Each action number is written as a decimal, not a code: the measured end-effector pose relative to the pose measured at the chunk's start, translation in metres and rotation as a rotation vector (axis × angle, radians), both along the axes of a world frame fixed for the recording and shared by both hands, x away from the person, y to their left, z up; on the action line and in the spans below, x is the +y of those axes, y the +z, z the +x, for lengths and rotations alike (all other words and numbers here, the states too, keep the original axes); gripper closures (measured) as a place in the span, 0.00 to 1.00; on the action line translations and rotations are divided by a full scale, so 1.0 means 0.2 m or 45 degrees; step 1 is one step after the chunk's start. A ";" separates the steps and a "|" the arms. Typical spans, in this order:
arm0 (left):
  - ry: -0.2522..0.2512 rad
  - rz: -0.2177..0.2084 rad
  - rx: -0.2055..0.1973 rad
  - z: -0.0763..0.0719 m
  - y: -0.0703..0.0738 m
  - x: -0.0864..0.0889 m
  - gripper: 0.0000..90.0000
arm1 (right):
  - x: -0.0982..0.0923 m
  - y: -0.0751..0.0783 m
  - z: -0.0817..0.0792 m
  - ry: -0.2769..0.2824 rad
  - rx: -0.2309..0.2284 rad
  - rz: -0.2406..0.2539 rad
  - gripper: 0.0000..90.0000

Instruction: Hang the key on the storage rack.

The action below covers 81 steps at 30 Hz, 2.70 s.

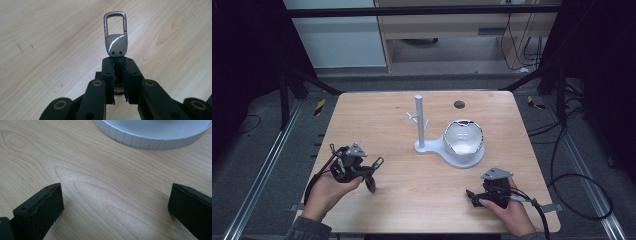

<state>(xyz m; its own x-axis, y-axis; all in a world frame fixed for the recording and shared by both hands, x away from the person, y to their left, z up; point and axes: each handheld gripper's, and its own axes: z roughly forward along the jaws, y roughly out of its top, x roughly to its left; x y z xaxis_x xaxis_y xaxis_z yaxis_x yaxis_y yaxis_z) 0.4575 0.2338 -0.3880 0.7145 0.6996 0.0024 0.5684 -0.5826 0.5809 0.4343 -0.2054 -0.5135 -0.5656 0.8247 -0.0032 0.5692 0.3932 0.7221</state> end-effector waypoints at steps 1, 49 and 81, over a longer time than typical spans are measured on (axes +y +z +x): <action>0.006 -0.011 -0.017 0.00 0.01 0.00 0.89 | 0.00 0.00 0.00 0.000 0.001 0.002 0.00; 0.076 -0.214 -0.434 0.07 0.26 -0.23 0.89 | 0.00 0.00 0.02 -0.040 -0.002 -0.002 0.00; 0.089 -0.225 -0.470 0.20 0.27 -0.42 0.89 | 0.00 0.00 0.02 -0.051 -0.001 -0.001 0.01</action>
<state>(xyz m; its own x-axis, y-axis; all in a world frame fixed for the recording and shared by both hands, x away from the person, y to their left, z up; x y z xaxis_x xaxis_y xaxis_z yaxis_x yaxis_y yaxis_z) 0.4968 0.1490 -0.3335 0.6387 0.7592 0.1251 0.3380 -0.4228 0.8409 0.4374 -0.2054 -0.5134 -0.5322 0.8466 -0.0041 0.5841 0.3707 0.7221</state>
